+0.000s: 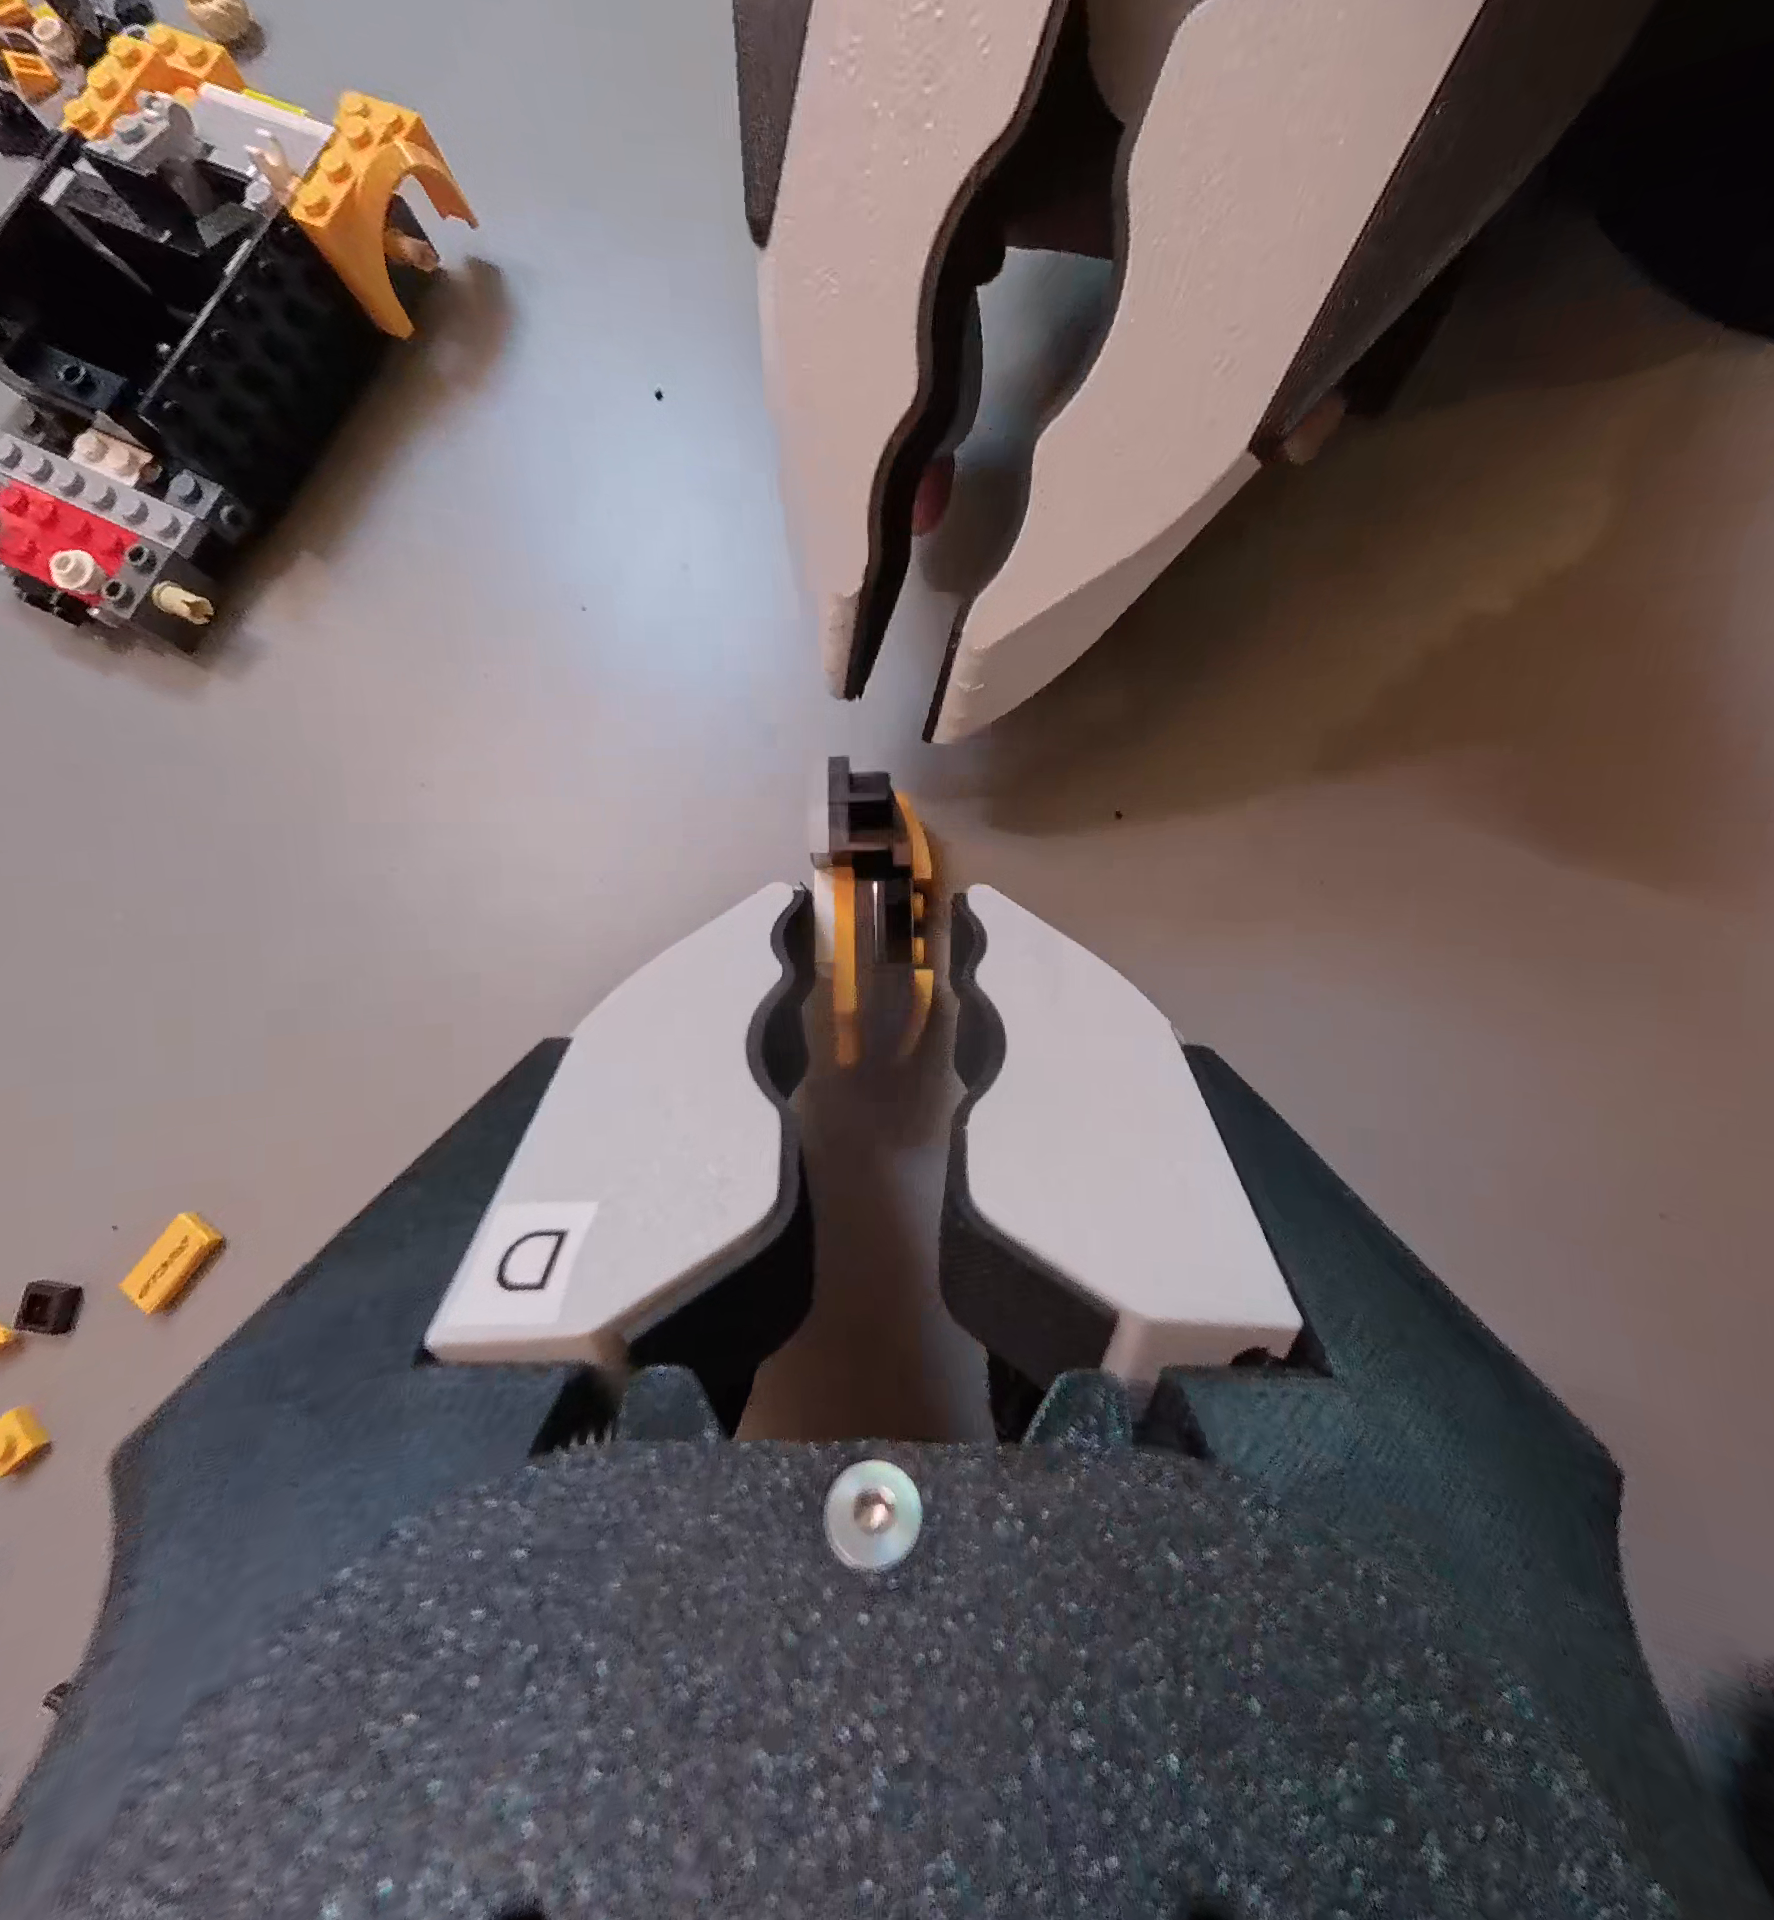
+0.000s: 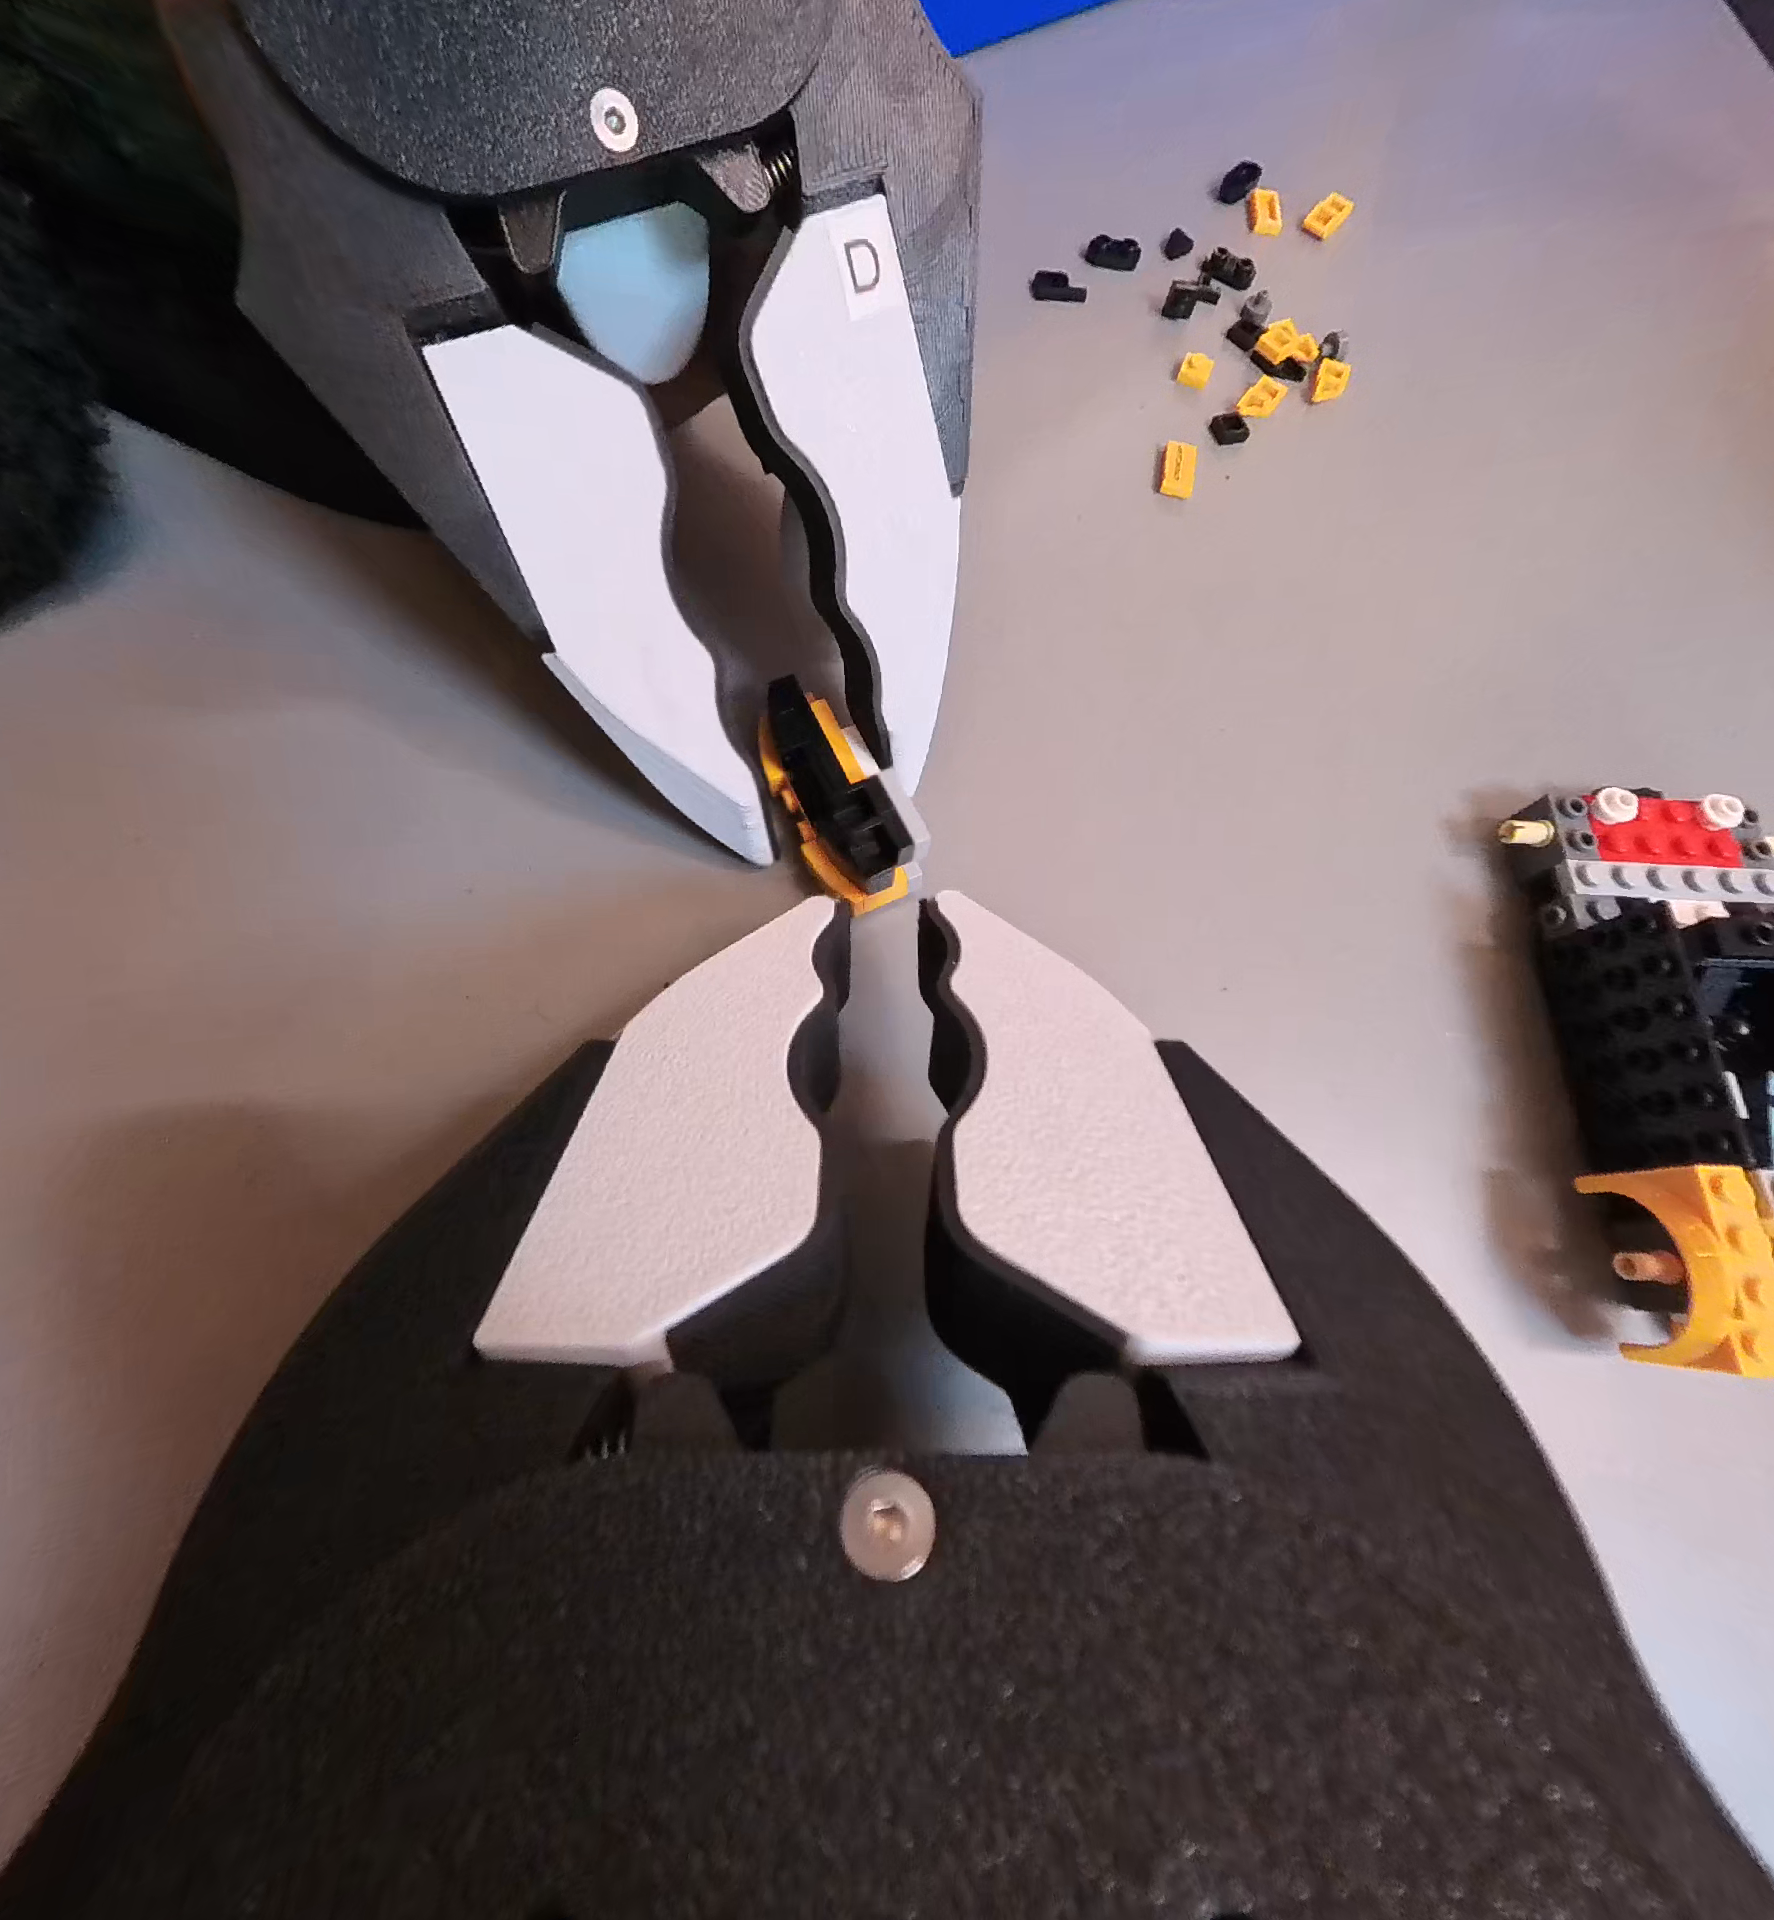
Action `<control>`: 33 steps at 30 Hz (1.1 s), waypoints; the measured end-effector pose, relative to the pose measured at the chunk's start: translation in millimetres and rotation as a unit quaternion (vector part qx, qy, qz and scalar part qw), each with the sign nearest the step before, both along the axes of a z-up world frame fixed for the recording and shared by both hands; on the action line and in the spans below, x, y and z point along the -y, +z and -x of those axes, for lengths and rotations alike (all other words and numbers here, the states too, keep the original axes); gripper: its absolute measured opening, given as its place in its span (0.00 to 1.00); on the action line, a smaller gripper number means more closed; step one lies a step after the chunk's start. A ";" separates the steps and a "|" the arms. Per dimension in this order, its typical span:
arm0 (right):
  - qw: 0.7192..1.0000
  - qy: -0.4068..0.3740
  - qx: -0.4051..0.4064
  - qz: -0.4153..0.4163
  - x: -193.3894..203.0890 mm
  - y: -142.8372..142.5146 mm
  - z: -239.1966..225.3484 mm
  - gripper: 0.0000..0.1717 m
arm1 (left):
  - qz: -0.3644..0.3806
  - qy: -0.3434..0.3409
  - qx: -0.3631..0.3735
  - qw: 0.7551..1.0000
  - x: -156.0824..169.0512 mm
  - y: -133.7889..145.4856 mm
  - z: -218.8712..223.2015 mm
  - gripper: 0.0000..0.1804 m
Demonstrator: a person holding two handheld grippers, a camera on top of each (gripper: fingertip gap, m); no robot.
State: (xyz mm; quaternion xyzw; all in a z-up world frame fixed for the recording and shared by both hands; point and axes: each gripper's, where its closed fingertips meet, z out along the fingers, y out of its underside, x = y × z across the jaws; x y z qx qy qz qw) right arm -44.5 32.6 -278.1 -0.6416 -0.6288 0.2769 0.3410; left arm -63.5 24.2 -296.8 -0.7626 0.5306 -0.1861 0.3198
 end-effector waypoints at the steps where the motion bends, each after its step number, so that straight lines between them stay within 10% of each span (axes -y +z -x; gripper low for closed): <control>1: 1.000 -0.001 0.001 0.000 -0.2 -0.4 0.2 0.07 | 0.002 0.001 0.001 1.000 -0.2 0.3 0.1 0.13; 21: 0.993 -0.014 -0.075 0.085 1.7 17.8 9.4 0.13 | -0.054 -0.012 0.037 0.998 -1.7 19.5 -4.0 0.10; 33: 0.996 0.051 -0.051 0.059 12.3 16.1 2.5 0.00 | 0.000 -0.021 0.052 0.998 7.0 19.2 -4.7 0.10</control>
